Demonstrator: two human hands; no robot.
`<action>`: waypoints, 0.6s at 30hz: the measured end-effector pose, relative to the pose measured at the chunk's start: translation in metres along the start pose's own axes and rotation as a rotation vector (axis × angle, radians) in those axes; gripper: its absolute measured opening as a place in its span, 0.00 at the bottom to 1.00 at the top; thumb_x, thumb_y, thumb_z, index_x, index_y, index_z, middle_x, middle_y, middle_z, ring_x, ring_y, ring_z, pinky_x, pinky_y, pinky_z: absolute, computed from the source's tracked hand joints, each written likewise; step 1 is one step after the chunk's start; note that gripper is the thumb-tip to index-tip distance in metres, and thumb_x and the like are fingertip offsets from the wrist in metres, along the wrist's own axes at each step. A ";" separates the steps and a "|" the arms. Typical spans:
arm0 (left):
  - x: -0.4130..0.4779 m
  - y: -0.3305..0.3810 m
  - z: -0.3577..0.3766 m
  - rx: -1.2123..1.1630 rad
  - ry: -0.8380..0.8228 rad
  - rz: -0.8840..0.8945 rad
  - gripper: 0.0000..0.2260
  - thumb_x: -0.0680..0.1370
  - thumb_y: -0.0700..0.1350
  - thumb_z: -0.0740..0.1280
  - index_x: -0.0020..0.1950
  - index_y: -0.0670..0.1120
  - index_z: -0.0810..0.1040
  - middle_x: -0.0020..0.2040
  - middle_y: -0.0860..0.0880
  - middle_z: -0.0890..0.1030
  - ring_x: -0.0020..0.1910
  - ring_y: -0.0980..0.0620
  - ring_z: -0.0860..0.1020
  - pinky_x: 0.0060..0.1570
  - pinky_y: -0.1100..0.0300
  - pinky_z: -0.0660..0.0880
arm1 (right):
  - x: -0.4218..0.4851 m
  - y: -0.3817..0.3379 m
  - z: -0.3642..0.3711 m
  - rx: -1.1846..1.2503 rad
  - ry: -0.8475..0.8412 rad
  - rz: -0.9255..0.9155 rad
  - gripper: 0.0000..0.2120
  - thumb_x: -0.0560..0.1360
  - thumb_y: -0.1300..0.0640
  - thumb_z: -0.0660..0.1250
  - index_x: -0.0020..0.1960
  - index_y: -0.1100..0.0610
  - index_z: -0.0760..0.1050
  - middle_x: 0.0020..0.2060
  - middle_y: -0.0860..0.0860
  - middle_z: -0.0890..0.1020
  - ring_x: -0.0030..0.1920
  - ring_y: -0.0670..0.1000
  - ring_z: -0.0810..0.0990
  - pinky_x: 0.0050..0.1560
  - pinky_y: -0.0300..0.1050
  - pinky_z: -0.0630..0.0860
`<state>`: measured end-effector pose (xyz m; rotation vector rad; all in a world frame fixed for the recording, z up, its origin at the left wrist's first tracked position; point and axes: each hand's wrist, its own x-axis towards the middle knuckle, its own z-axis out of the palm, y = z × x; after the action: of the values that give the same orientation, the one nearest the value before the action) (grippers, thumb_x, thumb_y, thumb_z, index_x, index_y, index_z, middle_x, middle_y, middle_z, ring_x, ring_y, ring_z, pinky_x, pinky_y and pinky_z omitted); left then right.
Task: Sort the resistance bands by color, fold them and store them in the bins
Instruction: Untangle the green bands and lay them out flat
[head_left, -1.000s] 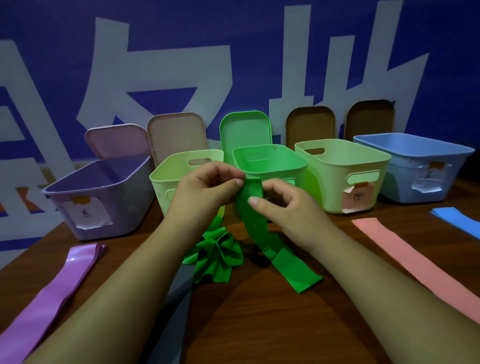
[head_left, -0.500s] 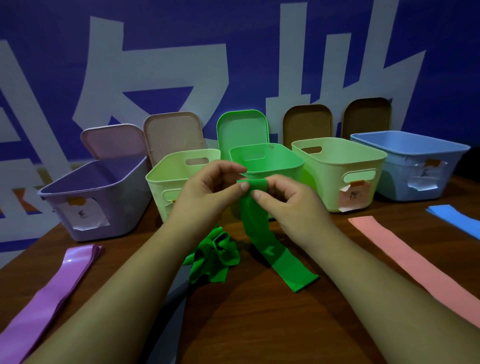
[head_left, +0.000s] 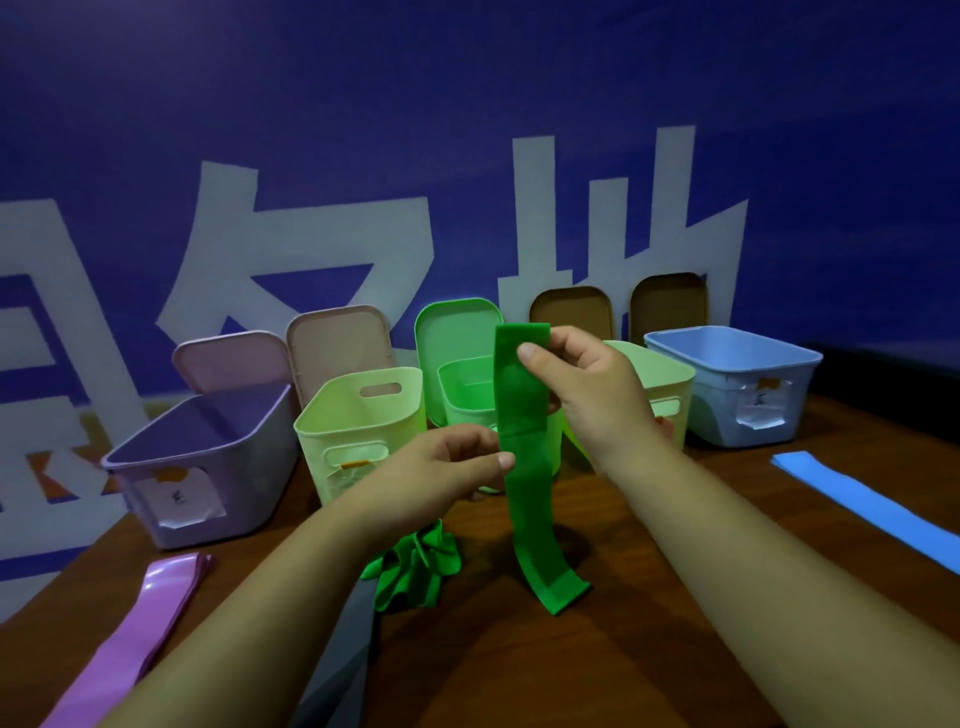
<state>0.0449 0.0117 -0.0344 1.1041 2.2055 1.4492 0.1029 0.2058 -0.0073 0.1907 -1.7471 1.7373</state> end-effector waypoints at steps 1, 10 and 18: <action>-0.001 0.005 0.004 0.005 0.004 0.011 0.11 0.85 0.45 0.68 0.60 0.37 0.80 0.58 0.40 0.85 0.54 0.51 0.83 0.59 0.49 0.79 | 0.002 -0.008 0.000 -0.004 0.000 -0.005 0.04 0.83 0.58 0.71 0.55 0.55 0.85 0.42 0.48 0.88 0.40 0.43 0.85 0.35 0.35 0.76; -0.030 0.023 0.045 -0.171 0.040 -0.040 0.11 0.84 0.42 0.70 0.65 0.45 0.83 0.60 0.46 0.87 0.57 0.47 0.85 0.57 0.53 0.79 | 0.011 -0.048 0.001 0.036 -0.007 -0.034 0.07 0.83 0.58 0.70 0.59 0.57 0.84 0.43 0.48 0.89 0.40 0.43 0.87 0.32 0.35 0.76; -0.069 0.018 0.069 -0.467 -0.038 -0.201 0.14 0.82 0.31 0.66 0.66 0.41 0.82 0.62 0.40 0.86 0.57 0.45 0.85 0.55 0.52 0.85 | 0.010 0.001 -0.008 -0.172 -0.006 0.117 0.04 0.80 0.52 0.74 0.50 0.52 0.85 0.41 0.46 0.89 0.39 0.42 0.86 0.38 0.38 0.78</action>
<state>0.1406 0.0107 -0.0621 0.7233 1.7580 1.7104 0.0968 0.2168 -0.0035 0.0186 -1.9349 1.6573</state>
